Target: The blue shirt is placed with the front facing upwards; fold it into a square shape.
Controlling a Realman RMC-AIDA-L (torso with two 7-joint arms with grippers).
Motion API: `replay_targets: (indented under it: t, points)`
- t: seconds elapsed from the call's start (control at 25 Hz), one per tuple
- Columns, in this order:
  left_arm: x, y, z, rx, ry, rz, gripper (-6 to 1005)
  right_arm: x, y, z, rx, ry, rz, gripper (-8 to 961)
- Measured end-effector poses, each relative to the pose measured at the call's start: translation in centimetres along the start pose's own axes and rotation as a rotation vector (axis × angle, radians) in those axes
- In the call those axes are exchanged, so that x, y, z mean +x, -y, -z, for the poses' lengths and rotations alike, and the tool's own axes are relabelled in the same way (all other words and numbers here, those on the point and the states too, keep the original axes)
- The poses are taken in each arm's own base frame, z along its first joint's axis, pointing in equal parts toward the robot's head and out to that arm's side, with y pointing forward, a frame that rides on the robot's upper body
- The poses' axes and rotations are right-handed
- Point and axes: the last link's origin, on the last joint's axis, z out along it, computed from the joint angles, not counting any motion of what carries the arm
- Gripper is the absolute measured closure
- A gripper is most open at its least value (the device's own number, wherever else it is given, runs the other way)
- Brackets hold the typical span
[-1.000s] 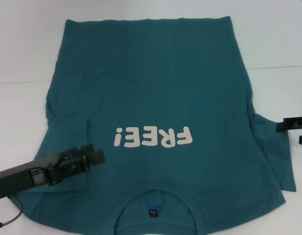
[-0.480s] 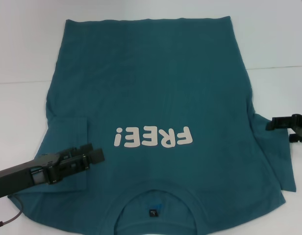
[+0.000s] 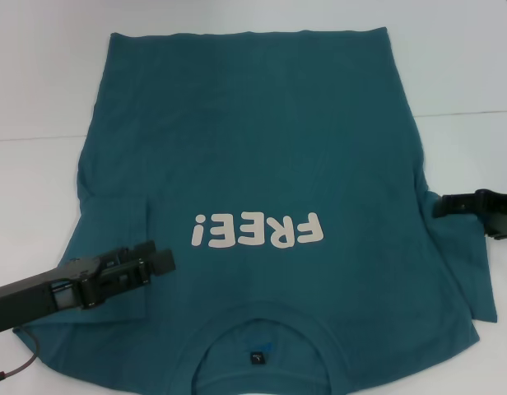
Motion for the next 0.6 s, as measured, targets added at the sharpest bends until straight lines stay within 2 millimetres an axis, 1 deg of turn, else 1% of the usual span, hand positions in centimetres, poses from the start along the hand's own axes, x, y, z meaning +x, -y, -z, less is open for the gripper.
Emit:
replay_targets:
  t: [0.12, 0.36, 0.6]
  points:
    - [0.0, 0.0, 0.0, 0.0, 0.0, 0.0, 249, 0.3, -0.01, -0.2, 0.001, -0.023, 0.001, 115]
    - [0.0, 0.0, 0.0, 0.0, 0.0, 0.0, 249, 0.21, 0.19, -0.01, 0.004, -0.018, 0.002, 117]
    - [-0.02, 0.0, -0.02, -0.001, 0.0, 0.001, 249, 0.2, 0.3, 0.07, 0.008, -0.019, 0.002, 380]
